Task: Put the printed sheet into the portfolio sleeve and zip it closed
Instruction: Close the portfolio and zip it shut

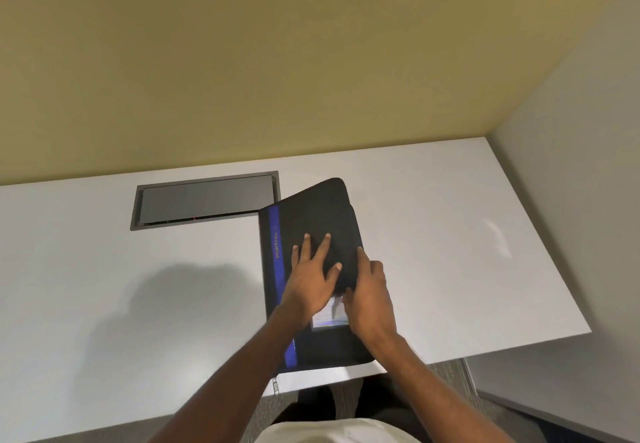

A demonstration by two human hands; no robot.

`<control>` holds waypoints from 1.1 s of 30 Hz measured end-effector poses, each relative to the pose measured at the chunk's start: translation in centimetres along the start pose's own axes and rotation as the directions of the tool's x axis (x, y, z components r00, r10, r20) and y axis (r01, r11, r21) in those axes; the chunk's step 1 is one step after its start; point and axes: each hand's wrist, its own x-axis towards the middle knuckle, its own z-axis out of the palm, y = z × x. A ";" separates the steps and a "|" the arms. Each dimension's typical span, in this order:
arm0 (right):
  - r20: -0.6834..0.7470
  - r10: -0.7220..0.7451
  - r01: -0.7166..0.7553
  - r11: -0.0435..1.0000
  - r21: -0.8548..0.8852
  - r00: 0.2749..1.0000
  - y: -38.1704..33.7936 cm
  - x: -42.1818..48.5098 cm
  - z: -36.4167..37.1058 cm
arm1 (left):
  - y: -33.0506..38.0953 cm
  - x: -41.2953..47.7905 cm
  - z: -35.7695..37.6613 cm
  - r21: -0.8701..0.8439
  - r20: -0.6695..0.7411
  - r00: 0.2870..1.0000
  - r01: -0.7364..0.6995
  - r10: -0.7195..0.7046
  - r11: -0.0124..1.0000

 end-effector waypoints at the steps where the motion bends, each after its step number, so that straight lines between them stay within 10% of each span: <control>1: 0.006 0.016 -0.016 1.000 -0.009 1.000 0.5 0.3 0.1 | -0.3 -0.1 0.7 0.033 0.021 1.000 0.020 -0.021 0.999; 17: 0.127 0.075 -0.056 0.988 -0.143 0.989 8.1 4.2 4.2 | -4.3 -2.2 7.3 0.399 0.099 0.990 0.058 -0.106 0.915; 33: 0.257 -0.247 0.291 0.945 -0.147 0.934 8.3 -3.5 5.6 | -11.3 -12.7 5.6 0.135 -0.214 0.967 0.169 -0.138 0.976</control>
